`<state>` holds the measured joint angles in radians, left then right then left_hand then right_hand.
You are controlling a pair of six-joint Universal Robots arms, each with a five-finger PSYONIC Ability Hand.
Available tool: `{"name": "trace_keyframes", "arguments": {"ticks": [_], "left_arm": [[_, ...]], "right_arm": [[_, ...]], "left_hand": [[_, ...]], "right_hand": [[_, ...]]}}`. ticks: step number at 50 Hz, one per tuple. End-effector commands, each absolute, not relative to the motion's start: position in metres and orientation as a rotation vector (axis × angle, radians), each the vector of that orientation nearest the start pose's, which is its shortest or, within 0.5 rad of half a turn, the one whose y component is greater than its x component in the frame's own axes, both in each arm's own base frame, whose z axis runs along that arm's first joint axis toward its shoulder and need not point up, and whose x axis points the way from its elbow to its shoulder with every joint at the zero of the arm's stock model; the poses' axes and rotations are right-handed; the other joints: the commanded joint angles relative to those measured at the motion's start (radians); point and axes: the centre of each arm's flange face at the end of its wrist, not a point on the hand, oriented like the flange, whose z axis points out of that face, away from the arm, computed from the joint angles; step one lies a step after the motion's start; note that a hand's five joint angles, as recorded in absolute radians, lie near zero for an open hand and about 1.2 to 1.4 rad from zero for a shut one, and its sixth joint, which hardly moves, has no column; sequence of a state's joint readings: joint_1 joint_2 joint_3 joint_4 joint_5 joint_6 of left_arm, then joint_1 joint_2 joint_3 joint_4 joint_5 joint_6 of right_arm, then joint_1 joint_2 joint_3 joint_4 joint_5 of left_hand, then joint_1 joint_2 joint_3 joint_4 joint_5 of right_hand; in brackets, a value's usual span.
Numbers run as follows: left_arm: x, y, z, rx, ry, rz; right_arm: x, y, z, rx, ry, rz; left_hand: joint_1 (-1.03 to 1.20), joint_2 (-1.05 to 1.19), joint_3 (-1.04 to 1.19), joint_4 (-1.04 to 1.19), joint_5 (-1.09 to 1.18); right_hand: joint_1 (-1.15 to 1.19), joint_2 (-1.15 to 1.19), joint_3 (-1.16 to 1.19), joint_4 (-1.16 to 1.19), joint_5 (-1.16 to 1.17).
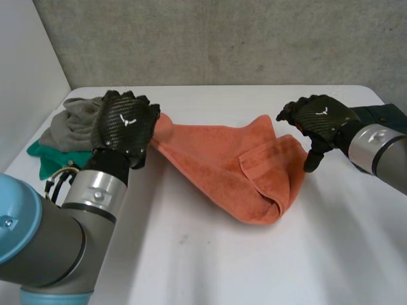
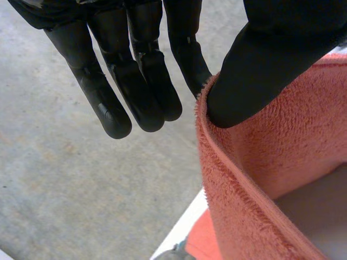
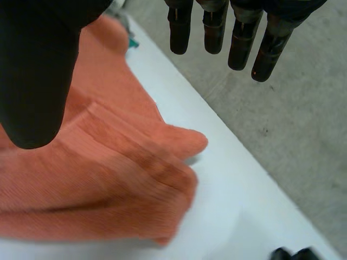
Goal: Fold the laundry.
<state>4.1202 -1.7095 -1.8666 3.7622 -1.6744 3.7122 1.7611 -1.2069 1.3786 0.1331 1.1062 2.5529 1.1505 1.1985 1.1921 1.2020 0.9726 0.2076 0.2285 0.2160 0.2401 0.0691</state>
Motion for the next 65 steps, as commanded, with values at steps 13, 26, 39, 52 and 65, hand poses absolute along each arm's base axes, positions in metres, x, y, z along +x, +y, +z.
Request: {"name": "trace_keyframes", "arguments": {"ticks": [13, 26, 39, 52, 65], "left_arm": [[-0.280, -0.176, 0.207, 1.132, 1.853, -2.232], [-0.280, -0.175, 0.204, 1.142, 1.860, -2.223], [-0.279, -0.179, 0.201, 1.132, 1.869, -2.211], [-0.268, -0.210, 0.181, 1.063, 1.936, -2.112], [-0.265, -0.219, 0.151, 1.090, 2.020, -1.994]], "right_arm": [[0.311, -0.341, 0.163, -1.798, 1.740, -1.756], [0.322, -0.353, 0.126, -1.824, 1.779, -1.698], [0.322, -0.357, 0.125, -1.814, 1.805, -1.719], [0.280, -0.347, 0.185, -1.639, 1.979, -1.785], [0.164, -0.348, 0.193, -1.105, 2.390, -1.755]], "left_hand": [[0.246, 0.198, 0.204, 0.194, 0.249], [0.246, 0.198, 0.204, 0.194, 0.249], [0.246, 0.198, 0.204, 0.194, 0.249], [0.082, 0.034, 0.040, 0.031, 0.085], [-0.329, -0.377, -0.371, -0.380, -0.326]], "right_hand": [[0.247, 0.226, 0.239, 0.215, 0.211], [0.447, 0.426, 0.439, 0.414, 0.411], [1.189, 1.168, 1.180, 1.156, 1.153], [1.189, 1.168, 1.180, 1.156, 1.153], [1.189, 1.168, 1.180, 1.156, 1.153]]}}
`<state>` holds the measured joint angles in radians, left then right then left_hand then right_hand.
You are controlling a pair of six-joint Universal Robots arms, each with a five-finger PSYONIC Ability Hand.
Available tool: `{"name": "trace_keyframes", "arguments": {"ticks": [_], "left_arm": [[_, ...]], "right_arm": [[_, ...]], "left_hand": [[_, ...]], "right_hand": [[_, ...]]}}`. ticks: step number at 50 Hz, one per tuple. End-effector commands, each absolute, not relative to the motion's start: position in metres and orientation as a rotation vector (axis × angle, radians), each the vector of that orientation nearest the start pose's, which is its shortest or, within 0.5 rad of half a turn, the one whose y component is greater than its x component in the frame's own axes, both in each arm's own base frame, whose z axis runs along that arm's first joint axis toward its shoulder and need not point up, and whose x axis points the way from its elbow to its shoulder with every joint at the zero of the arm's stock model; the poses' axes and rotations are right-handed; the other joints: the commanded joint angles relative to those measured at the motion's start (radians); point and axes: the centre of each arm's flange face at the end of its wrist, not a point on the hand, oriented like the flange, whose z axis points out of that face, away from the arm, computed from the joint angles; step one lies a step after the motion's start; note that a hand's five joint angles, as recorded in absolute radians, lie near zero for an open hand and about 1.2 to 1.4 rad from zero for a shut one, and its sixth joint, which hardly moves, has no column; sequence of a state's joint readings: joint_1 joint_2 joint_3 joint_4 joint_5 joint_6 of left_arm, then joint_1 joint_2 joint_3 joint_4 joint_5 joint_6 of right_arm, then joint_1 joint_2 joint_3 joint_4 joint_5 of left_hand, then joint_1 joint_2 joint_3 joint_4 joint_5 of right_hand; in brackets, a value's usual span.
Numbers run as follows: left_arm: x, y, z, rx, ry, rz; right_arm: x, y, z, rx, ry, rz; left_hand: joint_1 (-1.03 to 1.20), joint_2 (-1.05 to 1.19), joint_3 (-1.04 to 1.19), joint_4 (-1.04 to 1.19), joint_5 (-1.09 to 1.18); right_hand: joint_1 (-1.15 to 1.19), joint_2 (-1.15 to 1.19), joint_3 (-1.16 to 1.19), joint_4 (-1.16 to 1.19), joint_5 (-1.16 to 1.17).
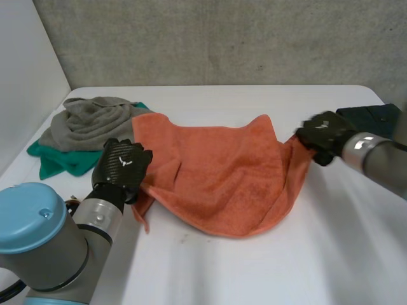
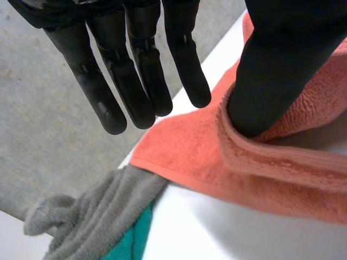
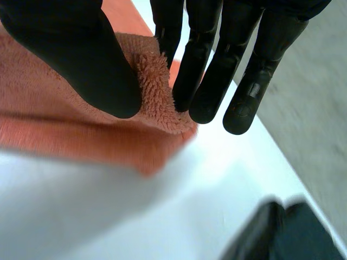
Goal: Fold the laundry.
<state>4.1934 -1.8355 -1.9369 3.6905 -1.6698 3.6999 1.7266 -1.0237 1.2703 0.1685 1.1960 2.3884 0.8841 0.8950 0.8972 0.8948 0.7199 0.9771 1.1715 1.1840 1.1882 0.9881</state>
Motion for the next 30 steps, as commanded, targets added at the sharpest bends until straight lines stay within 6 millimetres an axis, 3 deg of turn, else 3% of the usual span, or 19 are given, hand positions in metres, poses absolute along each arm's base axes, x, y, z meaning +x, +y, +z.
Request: {"name": "trace_keyframes", "arguments": {"ticks": [1, 6, 16, 23, 24, 28, 30], "left_arm": [[-0.265, -0.219, 0.149, 1.095, 2.027, -1.983], [-0.266, -0.217, 0.140, 1.117, 2.054, -1.952], [-0.268, -0.213, 0.137, 1.073, 2.186, -1.987], [-0.266, -0.209, 0.135, 1.058, 2.271, -1.923], [-0.266, -0.209, 0.135, 1.062, 2.273, -1.916], [-0.265, -0.208, 0.135, 1.078, 2.275, -1.887], [-0.266, -0.209, 0.141, 1.075, 2.266, -1.898]], "right_arm": [[0.154, -0.345, 0.197, -1.038, 2.400, -1.777], [0.135, -0.339, 0.202, -0.891, 2.384, -1.846], [0.088, -0.350, 0.222, -0.547, 2.335, -2.043], [0.084, -0.349, 0.219, -0.535, 2.346, -2.029], [0.084, -0.348, 0.219, -0.536, 2.347, -2.025], [0.089, -0.344, 0.222, -0.574, 2.321, -2.023], [0.092, -0.340, 0.229, -0.607, 2.299, -2.034]], "left_hand": [[-0.098, -0.109, -0.111, -0.108, -0.108], [-0.289, -0.299, -0.302, -0.299, -0.299], [-0.342, -0.353, -0.355, -0.352, -0.352], [-0.362, -0.373, -0.376, -0.373, -0.373], [-0.336, -0.347, -0.349, -0.347, -0.346], [0.510, 0.499, 0.497, 0.499, 0.499], [0.512, 0.501, 0.499, 0.501, 0.502]], "right_hand": [[0.419, 0.225, 0.212, 0.208, 0.234], [0.419, 0.225, 0.212, 0.208, 0.234], [0.419, 0.225, 0.212, 0.208, 0.234], [0.419, 0.225, 0.212, 0.208, 0.234], [0.419, 0.225, 0.212, 0.208, 0.234], [0.419, 0.225, 0.212, 0.208, 0.234], [0.419, 0.225, 0.212, 0.208, 0.234]]}}
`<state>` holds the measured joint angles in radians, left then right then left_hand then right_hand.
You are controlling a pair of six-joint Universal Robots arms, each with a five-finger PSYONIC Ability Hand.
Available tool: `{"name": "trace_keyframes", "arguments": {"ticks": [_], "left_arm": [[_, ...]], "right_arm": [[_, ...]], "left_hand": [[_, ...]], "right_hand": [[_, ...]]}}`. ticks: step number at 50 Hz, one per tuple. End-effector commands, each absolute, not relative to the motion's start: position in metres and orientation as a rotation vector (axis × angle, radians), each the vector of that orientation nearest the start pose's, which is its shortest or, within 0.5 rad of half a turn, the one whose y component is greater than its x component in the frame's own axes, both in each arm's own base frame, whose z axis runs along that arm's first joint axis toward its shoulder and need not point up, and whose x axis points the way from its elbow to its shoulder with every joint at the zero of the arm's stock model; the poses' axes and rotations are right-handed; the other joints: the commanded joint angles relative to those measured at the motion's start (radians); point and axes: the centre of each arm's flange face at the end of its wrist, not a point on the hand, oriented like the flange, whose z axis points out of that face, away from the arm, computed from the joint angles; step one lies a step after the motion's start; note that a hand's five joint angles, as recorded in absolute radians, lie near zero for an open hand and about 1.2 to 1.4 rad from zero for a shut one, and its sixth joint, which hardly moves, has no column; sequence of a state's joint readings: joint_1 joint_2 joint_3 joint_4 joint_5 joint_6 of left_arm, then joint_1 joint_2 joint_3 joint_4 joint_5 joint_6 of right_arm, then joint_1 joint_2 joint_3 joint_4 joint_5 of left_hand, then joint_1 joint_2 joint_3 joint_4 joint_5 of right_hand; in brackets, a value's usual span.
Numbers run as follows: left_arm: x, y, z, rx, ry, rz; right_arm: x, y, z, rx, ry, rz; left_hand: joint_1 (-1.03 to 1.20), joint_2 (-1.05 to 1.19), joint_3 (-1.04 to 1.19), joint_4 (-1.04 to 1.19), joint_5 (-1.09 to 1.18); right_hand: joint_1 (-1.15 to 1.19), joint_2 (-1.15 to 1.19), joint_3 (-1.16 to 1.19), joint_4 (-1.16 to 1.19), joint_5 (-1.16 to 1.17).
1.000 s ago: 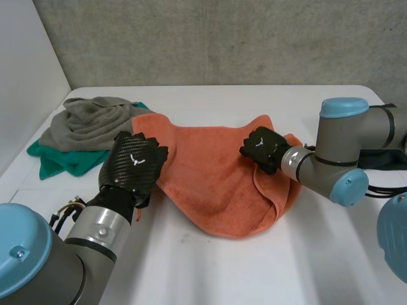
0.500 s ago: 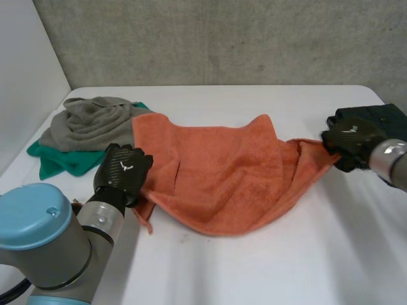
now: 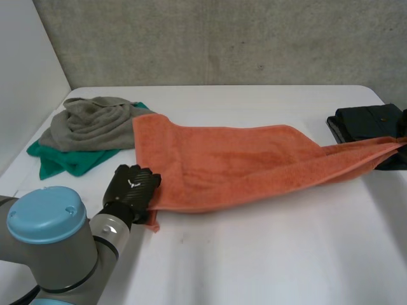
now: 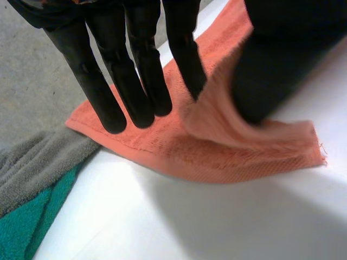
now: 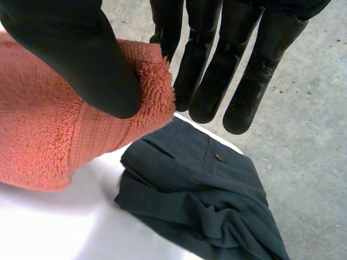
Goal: Fold the laundry.
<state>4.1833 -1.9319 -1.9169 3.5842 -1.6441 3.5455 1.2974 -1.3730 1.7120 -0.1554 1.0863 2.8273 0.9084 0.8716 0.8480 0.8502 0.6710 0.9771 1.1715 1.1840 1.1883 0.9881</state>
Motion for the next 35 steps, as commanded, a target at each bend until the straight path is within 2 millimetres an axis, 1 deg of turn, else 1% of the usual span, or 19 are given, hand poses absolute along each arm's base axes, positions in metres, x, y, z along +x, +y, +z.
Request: {"name": "trace_keyframes", "arguments": {"ticks": [1, 3, 4, 5, 6, 7, 8, 12, 16, 19, 22, 24, 26, 27, 28, 29, 31, 32, 35], "left_arm": [[-0.266, -0.209, 0.145, 1.074, 2.259, -1.905], [-0.264, -0.207, 0.178, 1.046, 2.193, -1.988], [-0.263, -0.205, 0.190, 1.039, 2.163, -2.016], [-0.259, -0.200, 0.215, 1.032, 2.093, -2.073], [-0.257, -0.196, 0.228, 1.027, 2.054, -2.100], [-0.255, -0.193, 0.241, 1.021, 2.014, -2.129], [-0.251, -0.186, 0.265, 1.013, 1.928, -2.184], [-0.239, -0.166, 0.311, 1.022, 1.750, -2.237], [-0.232, -0.154, 0.330, 1.082, 1.662, -2.183], [-0.231, -0.154, 0.333, 1.116, 1.634, -2.144], [-0.233, -0.158, 0.331, 1.139, 1.615, -2.113], [-0.239, -0.167, 0.318, 1.182, 1.650, -2.061], [-0.243, -0.179, 0.305, 1.207, 1.691, -2.007], [-0.251, -0.194, 0.289, 1.234, 1.732, -1.959], [-0.253, -0.200, 0.284, 1.241, 1.743, -1.945], [-0.259, -0.215, 0.270, 1.254, 1.772, -1.907], [-0.263, -0.229, 0.256, 1.262, 1.799, -1.866], [-0.266, -0.246, 0.243, 1.263, 1.824, -1.828], [-0.271, -0.272, 0.231, 1.248, 1.840, -1.805]], "right_arm": [[0.094, -0.336, 0.241, -0.650, 2.274, -2.059], [0.097, -0.330, 0.253, -0.710, 2.255, -2.081], [0.100, -0.321, 0.269, -0.796, 2.229, -2.111], [0.102, -0.317, 0.276, -0.833, 2.218, -2.127], [0.103, -0.313, 0.283, -0.866, 2.207, -2.148], [0.106, -0.303, 0.300, -0.950, 2.179, -2.194], [0.108, -0.299, 0.307, -0.991, 2.172, -2.215], [0.107, -0.281, 0.335, -1.167, 2.188, -2.289], [0.103, -0.268, 0.351, -1.314, 2.255, -2.266], [0.104, -0.259, 0.356, -1.406, 2.291, -2.221], [0.107, -0.256, 0.349, -1.469, 2.318, -2.142], [0.108, -0.257, 0.344, -1.489, 2.321, -2.110], [0.113, -0.265, 0.328, -1.510, 2.331, -2.008], [0.116, -0.268, 0.322, -1.519, 2.331, -1.972], [0.122, -0.271, 0.315, -1.534, 2.330, -1.924], [0.136, -0.277, 0.302, -1.585, 2.320, -1.845], [0.150, -0.282, 0.291, -1.637, 2.324, -1.774], [0.161, -0.288, 0.279, -1.682, 2.352, -1.717], [0.180, -0.303, 0.264, -1.739, 2.371, -1.712]], "left_hand": [[0.488, 0.525, 0.548, 0.546, 0.551], [0.488, 0.525, 0.548, 0.546, 0.551], [0.488, 0.525, 0.548, 0.546, 0.551], [0.488, 0.525, 0.548, 0.546, 0.551], [0.488, 0.525, 0.548, 0.546, 0.551], [0.488, 0.525, 0.548, 0.546, 0.551], [0.488, 0.525, 0.548, 0.546, 0.551], [0.488, 0.525, 0.548, 0.546, 0.551], [0.488, 0.525, 0.548, 0.546, 0.551], [0.488, 0.525, 0.548, 0.546, 0.551], [0.488, 0.525, 0.548, 0.546, 0.551], [0.488, 0.525, 0.548, 0.546, 0.551], [0.488, 0.525, 0.548, 0.546, 0.551], [0.488, 0.525, 0.548, 0.546, 0.551], [0.488, 0.525, 0.548, 0.546, 0.551], [0.488, 0.525, 0.548, 0.546, 0.551], [0.488, 0.525, 0.548, 0.546, 0.551], [0.488, 0.525, 0.548, 0.546, 0.551], [0.488, 0.525, 0.548, 0.546, 0.551]], "right_hand": [[0.419, 0.225, 0.212, 0.208, 0.234], [0.419, 0.225, 0.212, 0.208, 0.234], [0.419, 0.225, 0.212, 0.208, 0.234], [0.419, 0.225, 0.212, 0.208, 0.234], [0.419, 0.225, 0.212, 0.208, 0.234], [0.419, 0.225, 0.212, 0.208, 0.234], [0.419, 0.225, 0.212, 0.208, 0.234], [0.419, 0.225, 0.212, 0.208, 0.234], [0.419, 0.225, 0.212, 0.208, 0.234], [0.419, 0.225, 0.212, 0.208, 0.234], [0.419, 0.225, 0.212, 0.208, 0.234], [0.419, 0.225, 0.212, 0.208, 0.234], [0.419, 0.225, 0.212, 0.208, 0.234], [0.419, 0.225, 0.212, 0.208, 0.234], [0.419, 0.225, 0.212, 0.208, 0.234], [0.419, 0.225, 0.212, 0.208, 0.234], [0.419, 0.225, 0.212, 0.208, 0.234], [0.419, 0.225, 0.212, 0.208, 0.234], [0.419, 0.225, 0.212, 0.208, 0.234]]}}
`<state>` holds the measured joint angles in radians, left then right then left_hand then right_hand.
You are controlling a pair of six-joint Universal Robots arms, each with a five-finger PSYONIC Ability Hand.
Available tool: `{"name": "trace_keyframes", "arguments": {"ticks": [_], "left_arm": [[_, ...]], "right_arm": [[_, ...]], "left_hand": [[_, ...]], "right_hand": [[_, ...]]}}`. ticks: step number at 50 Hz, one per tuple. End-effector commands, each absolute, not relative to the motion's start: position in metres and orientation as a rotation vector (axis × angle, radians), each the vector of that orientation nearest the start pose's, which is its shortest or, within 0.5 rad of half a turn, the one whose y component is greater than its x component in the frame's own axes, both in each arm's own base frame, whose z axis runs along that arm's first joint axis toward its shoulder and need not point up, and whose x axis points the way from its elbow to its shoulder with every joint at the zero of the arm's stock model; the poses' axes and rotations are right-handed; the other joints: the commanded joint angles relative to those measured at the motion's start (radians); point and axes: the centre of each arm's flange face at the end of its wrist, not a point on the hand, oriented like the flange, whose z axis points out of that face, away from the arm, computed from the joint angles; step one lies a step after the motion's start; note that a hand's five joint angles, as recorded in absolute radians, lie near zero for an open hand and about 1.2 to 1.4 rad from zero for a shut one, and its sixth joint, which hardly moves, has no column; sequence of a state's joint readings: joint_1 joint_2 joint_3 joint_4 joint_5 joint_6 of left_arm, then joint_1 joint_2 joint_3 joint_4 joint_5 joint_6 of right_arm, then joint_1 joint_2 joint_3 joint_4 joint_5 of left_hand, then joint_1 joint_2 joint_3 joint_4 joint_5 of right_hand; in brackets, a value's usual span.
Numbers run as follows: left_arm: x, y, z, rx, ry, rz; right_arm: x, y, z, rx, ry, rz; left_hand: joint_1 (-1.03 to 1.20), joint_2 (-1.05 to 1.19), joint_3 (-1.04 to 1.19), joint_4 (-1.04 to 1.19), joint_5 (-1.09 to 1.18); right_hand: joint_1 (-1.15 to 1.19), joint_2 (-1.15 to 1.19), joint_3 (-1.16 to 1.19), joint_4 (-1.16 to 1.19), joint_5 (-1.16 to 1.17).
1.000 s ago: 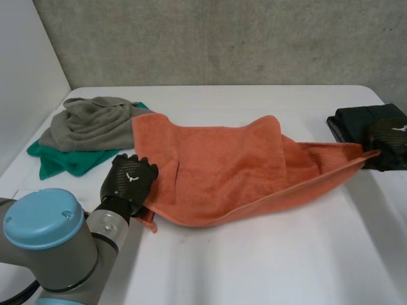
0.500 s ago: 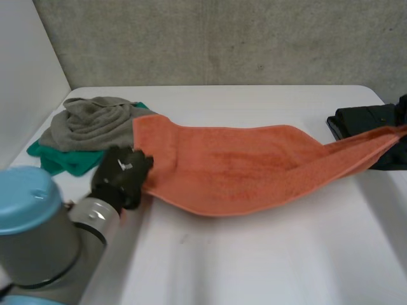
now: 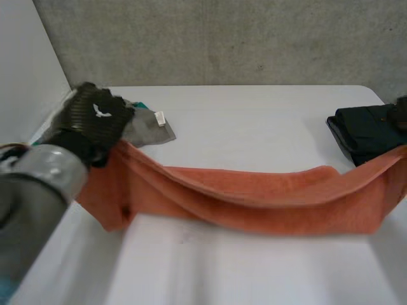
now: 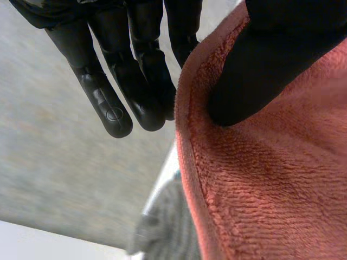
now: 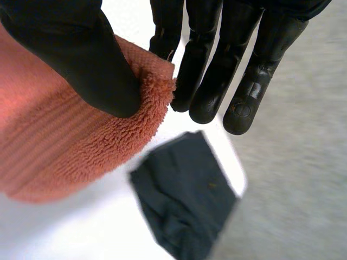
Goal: Fold the laundry.
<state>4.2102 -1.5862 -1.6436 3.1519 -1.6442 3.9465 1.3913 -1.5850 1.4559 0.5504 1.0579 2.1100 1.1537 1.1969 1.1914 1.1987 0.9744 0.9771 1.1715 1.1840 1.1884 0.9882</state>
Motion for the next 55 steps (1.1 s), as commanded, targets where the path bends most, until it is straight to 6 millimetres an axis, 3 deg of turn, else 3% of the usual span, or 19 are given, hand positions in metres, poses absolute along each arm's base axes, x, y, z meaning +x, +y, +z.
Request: {"name": "trace_keyframes", "arguments": {"ticks": [1, 5, 8, 11, 13, 16, 17, 20, 21, 24, 28, 31, 35, 36, 41, 43, 47, 52, 55], "left_arm": [[-0.276, -0.287, 0.225, 1.239, 1.838, -1.803], [-0.291, -0.324, 0.224, 1.193, 1.784, -1.871], [-0.296, -0.347, 0.239, 1.113, 1.693, -1.968], [-0.300, -0.371, 0.277, 0.966, 1.501, -2.133], [-0.300, -0.381, 0.311, 0.836, 1.328, -2.263], [-0.300, -0.384, 0.342, 0.706, 1.163, -2.377], [-0.300, -0.380, 0.363, 0.629, 1.063, -2.440], [-0.296, -0.368, 0.395, 0.531, 0.939, -2.516], [-0.294, -0.358, 0.407, 0.502, 0.897, -2.539], [-0.288, -0.347, 0.410, 0.510, 0.902, -2.536], [-0.282, -0.334, 0.389, 0.574, 0.993, -2.497], [-0.276, -0.322, 0.360, 0.658, 1.096, -2.450], [-0.271, -0.301, 0.313, 0.813, 1.223, -2.374], [-0.269, -0.297, 0.300, 0.853, 1.257, -2.351], [-0.251, -0.273, 0.225, 1.045, 1.478, -2.184], [-0.247, -0.268, 0.209, 1.083, 1.531, -2.143], [-0.241, -0.255, 0.173, 1.162, 1.652, -2.043], [-0.237, -0.246, 0.133, 1.245, 1.787, -1.912], [-0.235, -0.244, 0.130, 1.253, 1.800, -1.899]], "right_arm": [[0.183, -0.310, 0.261, -1.748, 2.374, -1.733], [0.192, -0.344, 0.251, -1.730, 2.339, -1.914], [0.196, -0.371, 0.265, -1.649, 2.254, -2.168], [0.199, -0.389, 0.289, -1.511, 2.140, -2.421], [0.200, -0.403, 0.318, -1.340, 1.967, -2.685], [0.199, -0.409, 0.358, -1.107, 1.693, -2.979], [0.199, -0.408, 0.369, -1.055, 1.623, -3.035], [0.197, -0.399, 0.401, -0.901, 1.417, -3.175], [0.196, -0.396, 0.406, -0.877, 1.392, -3.189], [0.196, -0.387, 0.408, -0.857, 1.386, -3.169], [0.196, -0.380, 0.388, -0.866, 1.481, -3.069], [0.193, -0.371, 0.371, -0.882, 1.578, -2.983], [0.192, -0.352, 0.334, -0.983, 1.738, -2.791], [0.194, -0.342, 0.314, -1.041, 1.798, -2.684], [0.196, -0.317, 0.259, -1.176, 1.915, -2.388], [0.189, -0.307, 0.232, -1.198, 2.004, -2.255], [0.171, -0.297, 0.202, -1.176, 2.156, -2.072], [0.149, -0.297, 0.190, -1.119, 2.289, -1.941], [0.137, -0.298, 0.189, -1.135, 2.342, -1.903]], "left_hand": [[0.243, 0.199, 0.205, 0.198, 0.247], [0.243, 0.199, 0.205, 0.198, 0.247], [0.243, 0.199, 0.205, 0.198, 0.247], [0.243, 0.199, 0.205, 0.198, 0.247], [0.243, 0.199, 0.205, 0.198, 0.247], [0.243, 0.199, 0.205, 0.198, 0.247], [0.243, 0.199, 0.205, 0.198, 0.247], [0.243, 0.199, 0.205, 0.198, 0.247], [0.243, 0.199, 0.205, 0.198, 0.247], [0.243, 0.199, 0.205, 0.198, 0.247], [0.243, 0.199, 0.205, 0.198, 0.247], [0.243, 0.199, 0.205, 0.198, 0.247], [0.243, 0.199, 0.205, 0.198, 0.247], [0.243, 0.199, 0.205, 0.198, 0.247], [0.243, 0.199, 0.205, 0.198, 0.247], [0.243, 0.199, 0.205, 0.198, 0.247], [0.243, 0.199, 0.205, 0.198, 0.247], [0.243, 0.199, 0.205, 0.198, 0.247], [0.167, 0.124, 0.130, 0.122, 0.172]], "right_hand": [[0.419, 0.225, 0.212, 0.208, 0.234], [0.419, 0.225, 0.212, 0.208, 0.234], [0.419, 0.225, 0.212, 0.208, 0.234], [0.419, 0.225, 0.212, 0.208, 0.234], [0.419, 0.225, 0.212, 0.208, 0.234], [0.419, 0.225, 0.212, 0.208, 0.234], [0.419, 0.225, 0.212, 0.208, 0.234], [0.419, 0.225, 0.212, 0.208, 0.234], [0.419, 0.225, 0.212, 0.208, 0.234], [0.419, 0.225, 0.212, 0.208, 0.234], [0.419, 0.225, 0.212, 0.208, 0.234], [0.419, 0.225, 0.212, 0.208, 0.234], [0.419, 0.225, 0.212, 0.208, 0.234], [0.419, 0.225, 0.212, 0.208, 0.234], [0.419, 0.225, 0.212, 0.208, 0.234], [0.419, 0.225, 0.212, 0.208, 0.234], [0.419, 0.225, 0.212, 0.208, 0.234], [0.419, 0.225, 0.212, 0.208, 0.234], [0.419, 0.225, 0.212, 0.208, 0.234]]}}
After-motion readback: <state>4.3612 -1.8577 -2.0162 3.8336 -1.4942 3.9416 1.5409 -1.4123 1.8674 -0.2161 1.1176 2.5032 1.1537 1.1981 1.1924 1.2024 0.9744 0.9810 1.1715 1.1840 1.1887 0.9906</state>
